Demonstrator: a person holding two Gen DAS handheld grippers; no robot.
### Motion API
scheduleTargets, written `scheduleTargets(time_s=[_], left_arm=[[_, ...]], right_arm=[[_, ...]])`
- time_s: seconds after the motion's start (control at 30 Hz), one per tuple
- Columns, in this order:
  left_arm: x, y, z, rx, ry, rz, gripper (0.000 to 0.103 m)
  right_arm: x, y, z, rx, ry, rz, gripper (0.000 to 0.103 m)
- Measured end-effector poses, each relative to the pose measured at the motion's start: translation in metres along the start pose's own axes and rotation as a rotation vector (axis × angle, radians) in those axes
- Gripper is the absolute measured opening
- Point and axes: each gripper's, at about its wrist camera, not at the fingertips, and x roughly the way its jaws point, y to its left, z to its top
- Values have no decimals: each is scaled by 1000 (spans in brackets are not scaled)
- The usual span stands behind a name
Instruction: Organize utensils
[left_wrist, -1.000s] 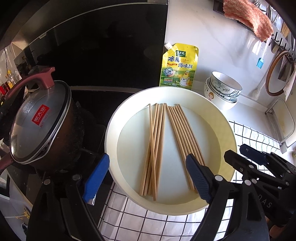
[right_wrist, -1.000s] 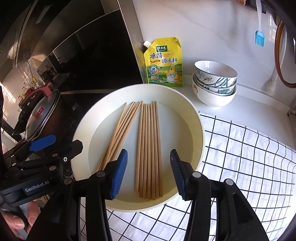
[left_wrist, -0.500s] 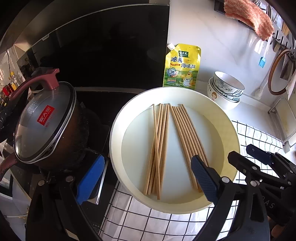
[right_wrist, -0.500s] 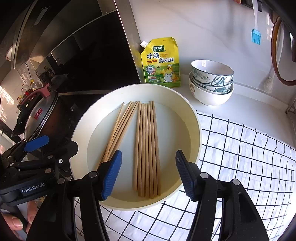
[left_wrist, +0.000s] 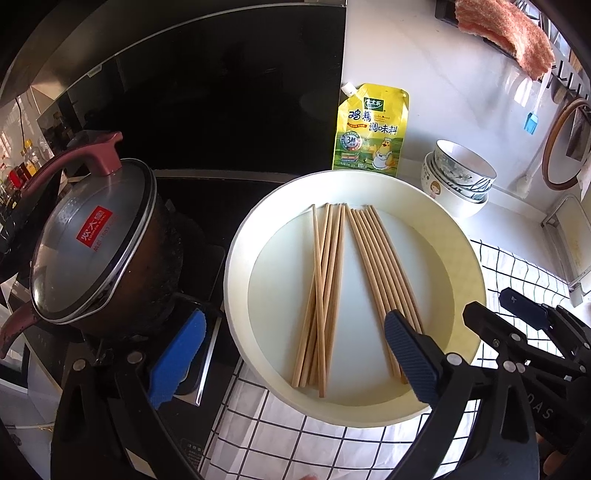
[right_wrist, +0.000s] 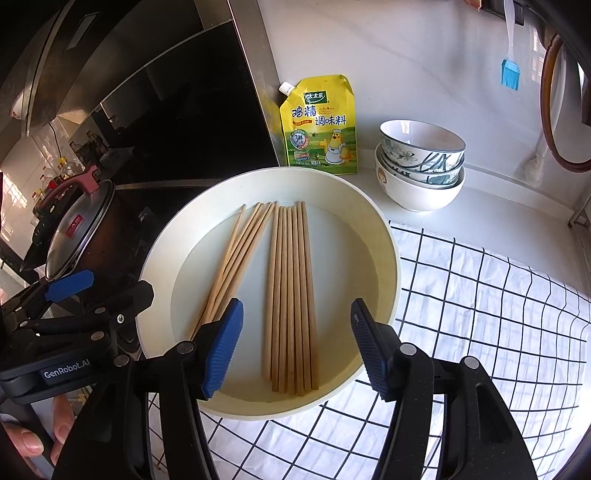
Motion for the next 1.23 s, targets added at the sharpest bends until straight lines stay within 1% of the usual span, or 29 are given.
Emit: scheduleTargets(time_s=[0.23,1.23], left_arm=[[0,1,0,0,1,3,96],[0,2,-2,-3,4,15,96]], right_arm=[[2,3,0,-16,-3,-1,58],[1,3,1,-17,-4,-3,58]])
